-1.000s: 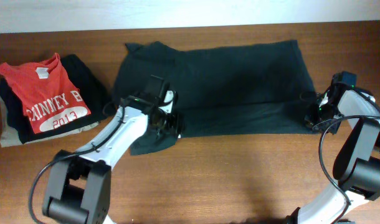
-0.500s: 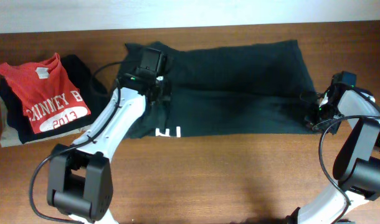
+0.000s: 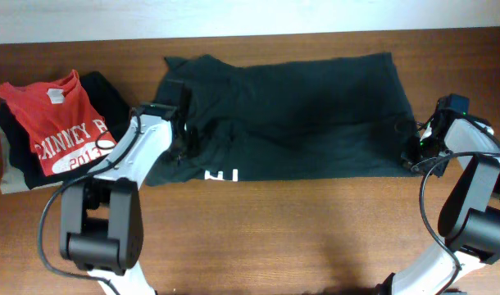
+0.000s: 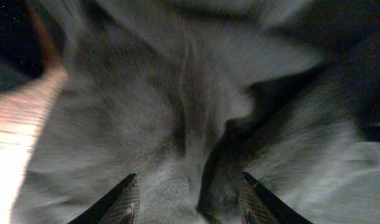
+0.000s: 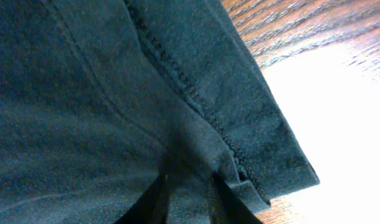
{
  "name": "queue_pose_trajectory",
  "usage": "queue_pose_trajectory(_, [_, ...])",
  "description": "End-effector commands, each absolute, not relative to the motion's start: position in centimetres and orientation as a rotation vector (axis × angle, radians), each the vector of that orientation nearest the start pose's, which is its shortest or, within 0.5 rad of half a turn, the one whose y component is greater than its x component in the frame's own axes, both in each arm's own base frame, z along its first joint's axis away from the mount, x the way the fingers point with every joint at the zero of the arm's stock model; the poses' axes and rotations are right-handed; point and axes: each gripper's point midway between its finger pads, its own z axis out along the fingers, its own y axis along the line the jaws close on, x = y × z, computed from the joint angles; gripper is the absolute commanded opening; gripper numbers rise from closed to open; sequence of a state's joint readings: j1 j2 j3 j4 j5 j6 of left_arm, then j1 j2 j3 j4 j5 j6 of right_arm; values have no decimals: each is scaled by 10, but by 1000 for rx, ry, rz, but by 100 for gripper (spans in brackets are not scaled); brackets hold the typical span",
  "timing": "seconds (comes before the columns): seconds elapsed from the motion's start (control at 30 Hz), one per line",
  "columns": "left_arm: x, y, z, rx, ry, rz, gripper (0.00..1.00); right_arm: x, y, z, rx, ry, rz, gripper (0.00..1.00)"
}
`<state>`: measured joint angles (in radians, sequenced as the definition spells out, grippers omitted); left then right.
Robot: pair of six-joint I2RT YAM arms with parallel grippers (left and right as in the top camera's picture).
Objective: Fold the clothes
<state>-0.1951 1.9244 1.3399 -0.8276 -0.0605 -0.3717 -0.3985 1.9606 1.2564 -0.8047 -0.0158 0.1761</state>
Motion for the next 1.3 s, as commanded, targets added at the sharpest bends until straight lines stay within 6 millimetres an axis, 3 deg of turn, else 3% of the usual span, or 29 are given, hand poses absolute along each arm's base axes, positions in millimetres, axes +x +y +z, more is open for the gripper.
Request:
queue_pose_trajectory(0.0, [360,-61,-7,-312,3079,44,51,314,-141,-10,896,3018,-68,21])
queue_pose_trajectory(0.1, [341,-57,-21,-320,3172,89,52,293,-150,-8,1010,3048,-213,20])
queue_pose_trajectory(0.17, [317,-53,-18,-326,3266,140,61,282,-150,-7,1033,3082,-239,17])
queue_pose_trajectory(0.3, [300,-49,-15,-330,3333,177,63,252,-162,-3,1239,3097,-277,16])
queue_pose_trajectory(0.4, [281,-46,-11,-334,3403,218,63,213,-179,3,1541,3067,-285,14])
queue_pose_trajectory(0.43, [274,-45,-10,-336,3430,234,63,208,-179,4,1570,3070,-275,11])
queue_pose_trajectory(0.5, [269,-44,-6,-315,3448,241,73,219,-171,13,1565,3033,-136,11])
queue_pose_trajectory(0.57, [279,-45,-3,-313,3399,217,75,247,-164,35,1368,2987,2,13])
queue_pose_trajectory(0.6, [283,-46,-1,-312,3377,204,75,263,-163,51,1277,2931,29,21])
queue_pose_trajectory(0.63, [285,-46,-1,-312,3371,200,76,271,-163,59,1244,2894,26,50])
queue_pose_trajectory(0.67, [285,-46,-1,-312,3369,199,75,278,-164,61,1220,2872,20,60])
queue_pose_trajectory(0.77, [286,-47,-2,-313,3369,193,75,282,-163,50,1207,2872,21,60])
queue_pose_trajectory(1.0, [286,-47,-2,-313,3369,193,76,311,-147,17,1043,2921,62,75])
queue_pose_trajectory(1.1, [285,-47,-2,-312,3370,194,76,306,-154,8,1043,2953,-16,77])
queue_pose_trajectory(1.17, [285,-47,-2,-313,3370,193,76,300,-155,3,1049,2975,-47,70])
queue_pose_trajectory(1.2, [285,-47,-2,-313,3369,193,76,299,-155,2,1051,2982,-47,52])
queue_pose_trajectory(1.23, [285,-47,-2,-312,3370,193,76,295,-154,-1,1054,2991,-55,23])
queue_pose_trajectory(1.27, [285,-47,-2,-313,3372,195,76,293,-154,-2,1056,2996,-55,10])
